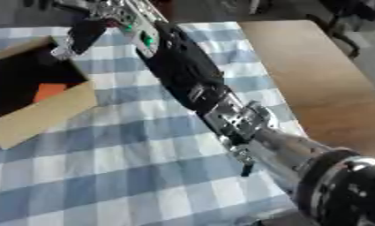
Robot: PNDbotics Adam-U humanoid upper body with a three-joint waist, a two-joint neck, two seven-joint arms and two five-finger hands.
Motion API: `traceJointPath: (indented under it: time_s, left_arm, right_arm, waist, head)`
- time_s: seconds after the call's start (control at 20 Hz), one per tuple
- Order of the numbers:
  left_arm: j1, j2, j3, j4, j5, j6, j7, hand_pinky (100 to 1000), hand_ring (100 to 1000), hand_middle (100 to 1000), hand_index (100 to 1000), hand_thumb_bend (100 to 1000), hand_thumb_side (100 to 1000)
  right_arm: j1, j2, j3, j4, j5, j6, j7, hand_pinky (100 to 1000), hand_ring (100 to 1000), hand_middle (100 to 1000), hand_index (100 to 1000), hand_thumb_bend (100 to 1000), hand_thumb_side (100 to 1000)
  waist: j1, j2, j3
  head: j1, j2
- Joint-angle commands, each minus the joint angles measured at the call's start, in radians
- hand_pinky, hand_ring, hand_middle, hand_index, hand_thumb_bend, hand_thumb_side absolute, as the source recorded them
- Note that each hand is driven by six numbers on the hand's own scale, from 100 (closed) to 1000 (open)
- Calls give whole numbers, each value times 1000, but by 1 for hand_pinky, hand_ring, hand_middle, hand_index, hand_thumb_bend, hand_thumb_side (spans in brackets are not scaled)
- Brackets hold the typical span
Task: Pick up objects on the table and place them in the box.
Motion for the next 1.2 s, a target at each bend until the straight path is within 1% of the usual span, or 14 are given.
traceJointPath:
  time_s: [0.05,0.15,0.3,0.35,0.55,0.6,0.75,0.9,1.05,1.2]
  left_arm:
    - [5,20,11,-20,-9,11,2,634,582,567,737,100,605]
    - [18,19,14,-20,-13,19,4,633,580,564,735,100,610]
    - [35,20,18,-20,-21,31,7,633,579,563,733,100,615]
    - [40,20,19,-20,-24,34,8,634,579,562,732,100,617]
    - [50,19,22,-20,-33,41,14,634,579,562,732,100,617]
    - [57,15,28,-19,-31,45,18,642,581,561,723,100,631]
    - [97,11,55,-20,-35,81,37,648,587,565,720,100,639]
    - [113,9,67,-20,-53,122,55,651,597,574,721,100,640]
    - [126,4,78,-20,-69,153,72,652,608,584,723,100,646]
    - [138,-7,86,-20,-79,175,85,652,622,600,727,100,649]
  right_arm:
    - [-11,-37,-29,-41,-37,31,-36,781,793,825,1000,552,637]
    - [-7,-42,-34,-48,-44,42,-42,780,792,824,1000,548,636]
    - [2,-47,-47,-49,-54,57,-52,777,787,819,1000,537,637]
    - [4,-47,-50,-48,-58,60,-53,776,786,819,1000,524,638]
    - [9,-46,-58,-46,-74,65,-54,776,786,819,1000,524,638]
    - [15,-44,-65,-46,-80,68,-57,774,782,817,1000,467,639]
    - [43,-42,-100,-56,-116,68,-83,772,778,814,1000,443,637]
    - [72,-43,-125,-67,-162,77,-100,769,773,811,1000,426,631]
    - [111,-39,-152,-103,-207,90,-133,765,767,807,1000,408,616]
    - [156,-33,-172,-162,-251,96,-171,763,766,806,1000,385,612]
  waist:
    - [10,-19,-7]
    - [14,-18,-17]
    - [18,-16,-35]
    - [19,-16,-38]
    - [20,-16,-45]
    - [23,-12,-52]
    - [29,-5,-79]
    - [32,-2,-97]
    - [35,-2,-113]
    - [35,-3,-132]
  head:
    - [98,-42]
    - [144,-52]
    - [182,-54]
    - [188,-55]
    - [198,-58]
    - [198,-66]
    - [209,-82]
    - [219,-88]
    - [237,-94]
    - [252,-91]
